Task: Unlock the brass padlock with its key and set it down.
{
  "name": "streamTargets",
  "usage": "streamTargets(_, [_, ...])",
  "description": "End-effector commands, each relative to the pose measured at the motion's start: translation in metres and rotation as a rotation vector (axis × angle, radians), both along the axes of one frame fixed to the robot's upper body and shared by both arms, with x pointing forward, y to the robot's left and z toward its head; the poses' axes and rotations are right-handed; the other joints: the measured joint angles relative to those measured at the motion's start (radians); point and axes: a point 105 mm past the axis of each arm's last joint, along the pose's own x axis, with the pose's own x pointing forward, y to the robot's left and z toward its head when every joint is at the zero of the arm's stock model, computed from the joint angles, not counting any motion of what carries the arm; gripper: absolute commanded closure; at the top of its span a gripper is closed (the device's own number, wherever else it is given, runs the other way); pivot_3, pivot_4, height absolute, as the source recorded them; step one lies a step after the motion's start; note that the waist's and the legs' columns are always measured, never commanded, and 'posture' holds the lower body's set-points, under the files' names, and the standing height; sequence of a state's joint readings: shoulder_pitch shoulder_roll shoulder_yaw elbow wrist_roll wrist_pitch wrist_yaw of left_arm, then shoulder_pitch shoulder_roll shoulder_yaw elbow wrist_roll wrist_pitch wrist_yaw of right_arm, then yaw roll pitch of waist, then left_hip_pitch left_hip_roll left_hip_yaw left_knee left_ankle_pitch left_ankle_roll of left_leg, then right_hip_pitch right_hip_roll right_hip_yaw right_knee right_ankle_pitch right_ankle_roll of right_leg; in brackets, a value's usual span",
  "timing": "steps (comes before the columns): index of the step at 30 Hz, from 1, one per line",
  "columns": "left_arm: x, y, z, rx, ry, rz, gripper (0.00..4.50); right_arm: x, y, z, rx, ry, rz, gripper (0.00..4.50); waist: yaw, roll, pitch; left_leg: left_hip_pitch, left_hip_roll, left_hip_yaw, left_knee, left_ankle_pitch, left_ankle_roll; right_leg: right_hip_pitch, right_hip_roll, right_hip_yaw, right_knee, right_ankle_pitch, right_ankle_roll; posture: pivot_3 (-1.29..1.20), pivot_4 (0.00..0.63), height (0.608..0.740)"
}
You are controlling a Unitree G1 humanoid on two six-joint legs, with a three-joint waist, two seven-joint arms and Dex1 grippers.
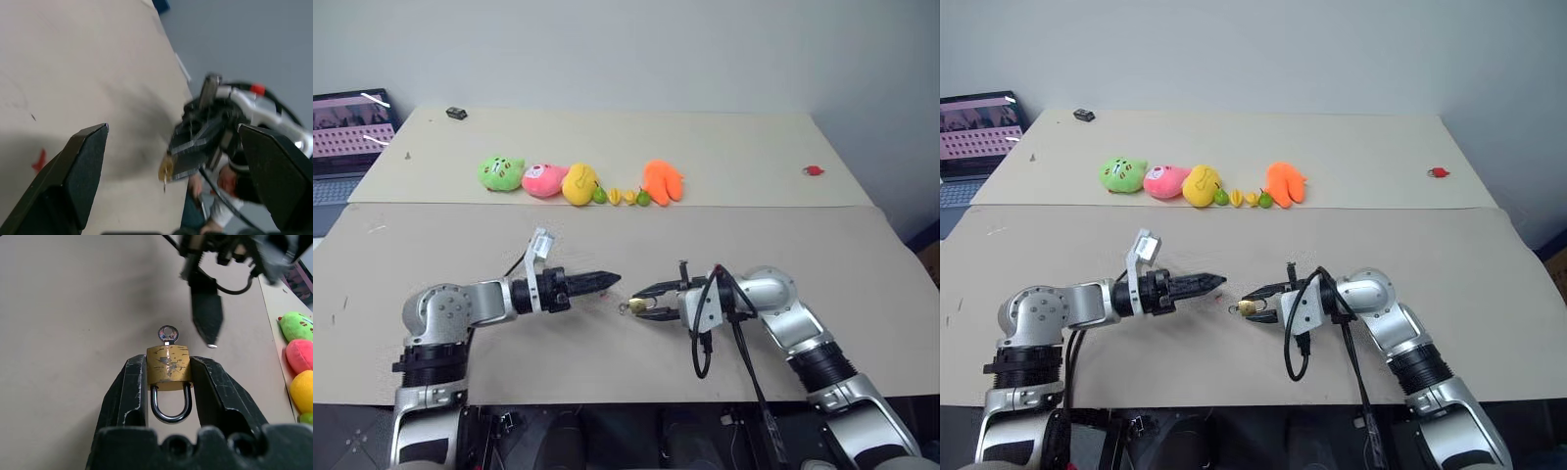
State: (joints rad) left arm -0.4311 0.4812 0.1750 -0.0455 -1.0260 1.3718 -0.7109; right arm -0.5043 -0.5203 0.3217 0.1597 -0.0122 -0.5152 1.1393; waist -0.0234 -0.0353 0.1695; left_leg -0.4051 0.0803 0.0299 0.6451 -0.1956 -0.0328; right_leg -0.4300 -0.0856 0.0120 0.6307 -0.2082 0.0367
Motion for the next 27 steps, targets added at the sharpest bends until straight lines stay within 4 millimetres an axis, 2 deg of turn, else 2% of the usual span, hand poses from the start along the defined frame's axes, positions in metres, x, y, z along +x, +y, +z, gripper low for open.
streamTargets(1, [-0.018,-0.007,-0.001,0.046,-0.06,-0.102,0.0,0.009,-0.001,0.019,0.043,-0.044,-0.012,3.59,0.003,0.0,0.0,0.0,0.0,0.0,0.0,0.0,0.0,0.0,0.0,0.0,0.0,0.0,0.0,0.0,0.15,0.722])
streamTargets(5, [-0.018,-0.005,-0.009,0.096,-0.092,-0.095,0.0,0.018,-0.001,0.022,0.034,-0.059,-0.02,3.59,0.005,0.0,0.0,0.0,0.0,0.0,0.0,0.0,0.0,0.0,0.0,0.0,0.0,-0.001,0.001,0.0,0.15,0.722])
streamTargets(11, [0.001,-0.002,-0.011,0.135,-0.179,-0.012,0.0,0.018,0.002,0.025,0.056,-0.013,-0.01,3.59,0.009,0.0,0.0,-0.001,0.0,0.0,0.0,0.0,0.0,0.0,0.0,0.0,-0.002,0.0,0.0,0.0,0.15,0.722])
streamTargets(17, [0.023,0.003,0.0,0.072,-0.231,0.112,0.0,0.014,-0.001,0.026,0.064,0.065,-0.006,3.59,0.01,0.0,0.0,-0.001,-0.001,0.0,0.0,0.0,0.0,0.001,0.0,0.0,-0.001,0.0,0.0,0.0,0.15,0.722])
streamTargets(22, [0.023,-0.004,0.005,0.004,-0.207,0.106,0.0,0.017,0.0,0.032,0.075,0.086,-0.014,3.59,0.01,0.0,0.0,-0.001,-0.001,0.0,0.0,0.0,0.0,0.001,0.0,0.0,-0.001,0.0,0.0,0.0,0.15,0.722])
streamTargets(27, [0.013,-0.015,0.005,-0.035,-0.182,0.057,0.0,0.017,0.0,0.032,0.074,0.088,-0.014,3.59,0.01,0.0,0.0,-0.001,-0.001,0.0,0.0,0.0,0.0,0.001,0.0,0.001,-0.001,0.0,0.0,0.0,0.15,0.722])
